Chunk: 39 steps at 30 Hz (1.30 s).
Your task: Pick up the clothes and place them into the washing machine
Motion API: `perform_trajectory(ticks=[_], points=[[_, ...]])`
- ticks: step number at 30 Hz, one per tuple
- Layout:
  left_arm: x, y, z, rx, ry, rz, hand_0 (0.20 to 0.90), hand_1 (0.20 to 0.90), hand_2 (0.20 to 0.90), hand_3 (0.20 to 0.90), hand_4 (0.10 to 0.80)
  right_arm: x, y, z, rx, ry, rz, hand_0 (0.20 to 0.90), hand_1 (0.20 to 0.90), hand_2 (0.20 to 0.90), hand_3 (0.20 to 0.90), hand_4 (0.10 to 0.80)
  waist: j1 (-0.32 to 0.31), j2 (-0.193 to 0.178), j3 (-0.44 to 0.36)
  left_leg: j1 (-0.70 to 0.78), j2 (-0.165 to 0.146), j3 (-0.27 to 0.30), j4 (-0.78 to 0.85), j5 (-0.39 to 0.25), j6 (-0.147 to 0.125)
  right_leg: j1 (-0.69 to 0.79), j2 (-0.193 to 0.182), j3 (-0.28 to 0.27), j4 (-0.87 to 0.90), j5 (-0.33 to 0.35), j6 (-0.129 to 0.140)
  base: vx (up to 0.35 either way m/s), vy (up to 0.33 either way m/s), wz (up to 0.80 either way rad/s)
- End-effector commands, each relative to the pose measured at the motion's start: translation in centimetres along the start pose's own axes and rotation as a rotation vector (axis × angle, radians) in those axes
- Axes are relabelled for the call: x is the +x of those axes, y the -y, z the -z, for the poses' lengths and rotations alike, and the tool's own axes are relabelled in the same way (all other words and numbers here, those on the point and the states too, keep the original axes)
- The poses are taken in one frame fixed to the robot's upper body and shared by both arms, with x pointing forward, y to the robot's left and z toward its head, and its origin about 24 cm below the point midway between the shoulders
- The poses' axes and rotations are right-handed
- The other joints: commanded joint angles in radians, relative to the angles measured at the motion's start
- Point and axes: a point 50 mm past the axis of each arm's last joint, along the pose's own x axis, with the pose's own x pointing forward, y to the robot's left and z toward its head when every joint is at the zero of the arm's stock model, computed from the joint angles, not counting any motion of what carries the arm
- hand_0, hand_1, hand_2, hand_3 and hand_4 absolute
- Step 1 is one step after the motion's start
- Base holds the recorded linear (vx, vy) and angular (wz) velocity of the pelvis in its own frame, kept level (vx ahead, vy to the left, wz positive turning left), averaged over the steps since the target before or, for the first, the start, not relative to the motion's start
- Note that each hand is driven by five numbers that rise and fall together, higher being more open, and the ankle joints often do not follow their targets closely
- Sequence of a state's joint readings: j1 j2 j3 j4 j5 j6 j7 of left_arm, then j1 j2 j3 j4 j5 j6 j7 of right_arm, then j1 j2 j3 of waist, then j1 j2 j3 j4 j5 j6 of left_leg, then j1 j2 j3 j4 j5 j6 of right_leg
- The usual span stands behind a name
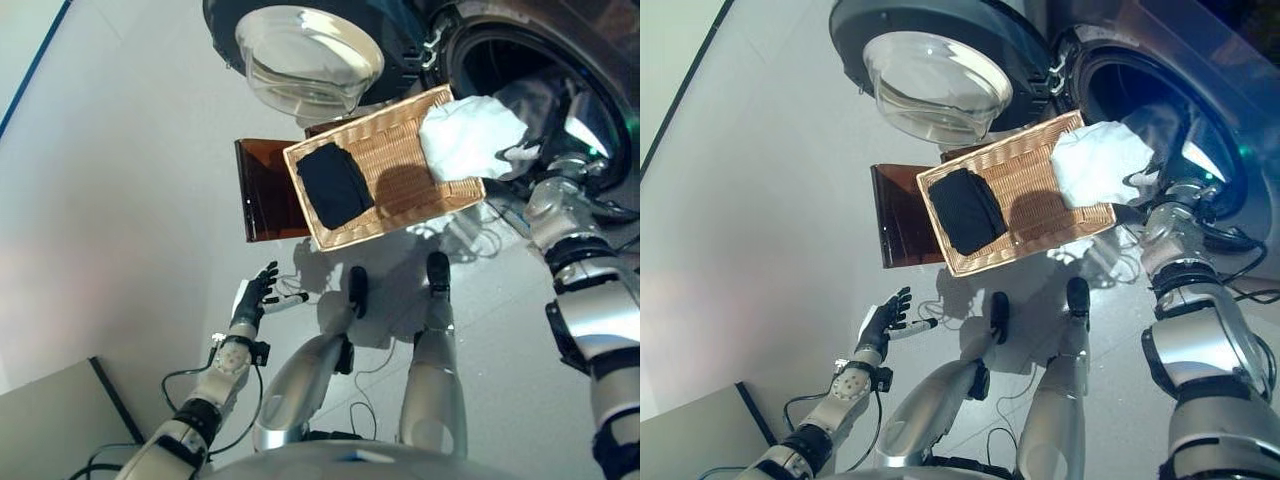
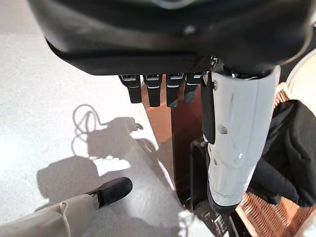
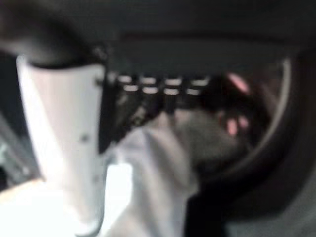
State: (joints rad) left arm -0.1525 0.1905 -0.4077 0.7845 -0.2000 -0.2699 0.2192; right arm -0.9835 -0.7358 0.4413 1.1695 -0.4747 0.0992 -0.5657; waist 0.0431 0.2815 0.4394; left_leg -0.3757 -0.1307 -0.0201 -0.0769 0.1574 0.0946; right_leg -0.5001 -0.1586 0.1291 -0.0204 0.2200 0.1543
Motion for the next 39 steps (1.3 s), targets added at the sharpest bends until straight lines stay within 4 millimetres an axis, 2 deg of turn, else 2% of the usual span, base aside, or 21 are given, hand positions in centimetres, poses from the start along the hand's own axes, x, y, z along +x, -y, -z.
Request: perform_trajectory(ticks=[1, 7, 17, 30, 39], points=[[-0.6, -1.2, 1.3, 0.02, -0.012, -0.071, 0.9, 0.9, 0.9, 0.9, 0.8, 2.4, 5.5, -1.3, -0.248, 0.167, 0.255, 0.9, 0.9, 0.9, 0.9, 0.8, 0.037, -0.03, -0.094, 0.004, 0.051, -0.024, -0.007, -0.046, -0.132, -0.017, 0.054, -0.031, 0.15, -0.159, -0.061, 0.0, 0.0, 0.0], [-0.4, -1.2, 0.9, 0.014, -0.004, -0.088, 0.9, 0.9, 0.9, 0.9, 0.8, 1.8, 4.2, -3.1, -0.35, 0.247, 0.223, 0.9, 0.9, 0.9, 0.9, 0.8, 0.035, -0.031, -0.078, -0.005, 0.05, -0.021, -0.005, -0.042, -0.133, -0.027, 0.054, -0.029, 0.155, -0.156, -0.062, 0.0, 0.0, 0.0], [-0.2, -1.0, 0.4, 0.006, 0.016, -0.084, 0.9, 0.9, 0.9, 0.9, 0.8, 1.3, 3.1, -5.8, -0.523, 0.384, 0.195, 0.9, 0.9, 0.9, 0.9, 0.8, 0.041, -0.034, -0.05, -0.018, 0.05, -0.02, -0.004, -0.033, -0.137, -0.043, 0.054, -0.032, 0.161, -0.152, -0.063, -0.006, -0.001, 0.02], [0.2, -0.9, -0.8, -0.017, 0.063, -0.105, 0.9, 0.9, 0.9, 0.9, 0.8, -0.2, 1.1, -9.7, -0.528, 0.511, 0.14, 0.9, 0.9, 0.9, 0.9, 0.8, 0.045, -0.044, -0.004, -0.038, 0.051, -0.024, -0.002, -0.021, -0.14, -0.065, 0.055, -0.039, 0.171, -0.151, -0.065, -0.003, -0.003, 0.03], [0.3, -1.2, -1.9, -0.041, 0.112, -0.114, 0.9, 0.9, 0.9, 0.9, 0.8, -0.2, 0.4, -9.6, -0.526, 0.495, 0.083, 0.9, 0.9, 0.9, 0.9, 0.8, 0.047, -0.043, 0.014, -0.057, 0.05, -0.026, -0.001, -0.015, -0.143, -0.083, 0.053, -0.04, 0.173, -0.148, -0.065, -0.001, 0.0, 0.0]])
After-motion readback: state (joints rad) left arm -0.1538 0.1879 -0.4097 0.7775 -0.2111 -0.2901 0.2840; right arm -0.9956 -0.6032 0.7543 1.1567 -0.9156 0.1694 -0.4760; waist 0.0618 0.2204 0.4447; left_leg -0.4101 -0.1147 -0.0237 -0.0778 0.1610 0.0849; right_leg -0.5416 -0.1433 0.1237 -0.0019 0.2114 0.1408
